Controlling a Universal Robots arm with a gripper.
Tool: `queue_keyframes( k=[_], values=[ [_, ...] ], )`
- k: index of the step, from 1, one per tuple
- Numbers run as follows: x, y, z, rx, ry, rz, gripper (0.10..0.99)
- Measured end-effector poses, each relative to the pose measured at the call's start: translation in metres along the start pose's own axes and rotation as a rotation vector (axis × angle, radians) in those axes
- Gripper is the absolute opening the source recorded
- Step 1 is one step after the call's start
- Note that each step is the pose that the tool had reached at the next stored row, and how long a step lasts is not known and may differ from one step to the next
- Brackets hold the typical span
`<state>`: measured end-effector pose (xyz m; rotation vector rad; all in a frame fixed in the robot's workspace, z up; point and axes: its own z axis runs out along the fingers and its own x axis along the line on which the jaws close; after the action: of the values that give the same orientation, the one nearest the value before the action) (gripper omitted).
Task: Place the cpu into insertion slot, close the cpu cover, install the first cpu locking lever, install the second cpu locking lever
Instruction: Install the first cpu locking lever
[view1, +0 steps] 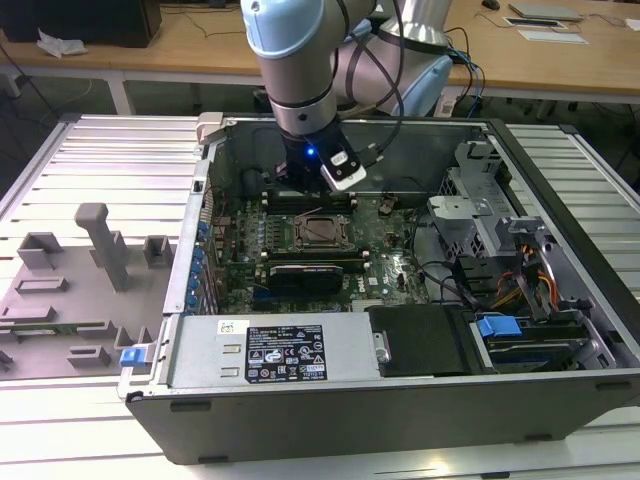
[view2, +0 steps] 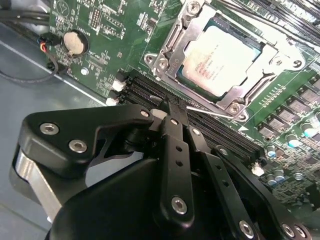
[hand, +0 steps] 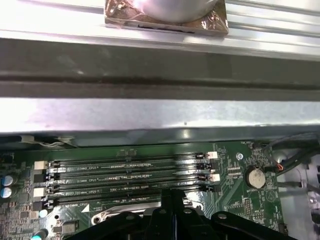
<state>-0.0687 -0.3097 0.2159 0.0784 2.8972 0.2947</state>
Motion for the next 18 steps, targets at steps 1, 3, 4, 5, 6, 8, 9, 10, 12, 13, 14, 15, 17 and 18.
queue_keyframes(
  k=[1, 3, 4, 5, 6, 8, 9, 10, 12, 13, 14, 15, 17, 18],
  values=[
    [0.0001, 0.0000, 0.0006, 0.003, -0.0020, 0.010, 0.106],
    [0.0004, 0.0003, 0.0014, 0.005, -0.0046, 0.022, 0.106],
    [0.0005, 0.0006, 0.0018, 0.007, -0.0059, 0.028, 0.106],
    [0.0006, 0.0010, 0.0022, 0.008, -0.0069, 0.033, 0.106],
    [0.0007, 0.0020, 0.0029, 0.010, -0.0086, 0.040, 0.106],
    [0.0017, 0.0065, 0.0063, 0.019, -0.0175, 0.082, 0.106],
    [0.0021, 0.0069, 0.0074, 0.023, -0.0212, 0.099, 0.106],
    [0.0026, 0.0076, 0.0079, 0.025, -0.0225, 0.105, 0.106],
    [0.0035, 0.0083, 0.0085, 0.026, -0.0238, 0.111, 0.106],
    [0.0045, 0.0086, 0.0089, 0.027, -0.0249, 0.115, 0.106],
    [0.0049, 0.0086, 0.0093, 0.029, -0.0259, 0.120, 0.106],
    [0.0051, 0.0085, 0.0098, 0.032, -0.0279, 0.130, 0.106],
    [0.0055, 0.0082, 0.0107, 0.037, -0.0322, 0.150, 0.106],
    [0.0058, 0.0081, 0.0114, 0.039, -0.0344, 0.160, 0.106]
  ],
)
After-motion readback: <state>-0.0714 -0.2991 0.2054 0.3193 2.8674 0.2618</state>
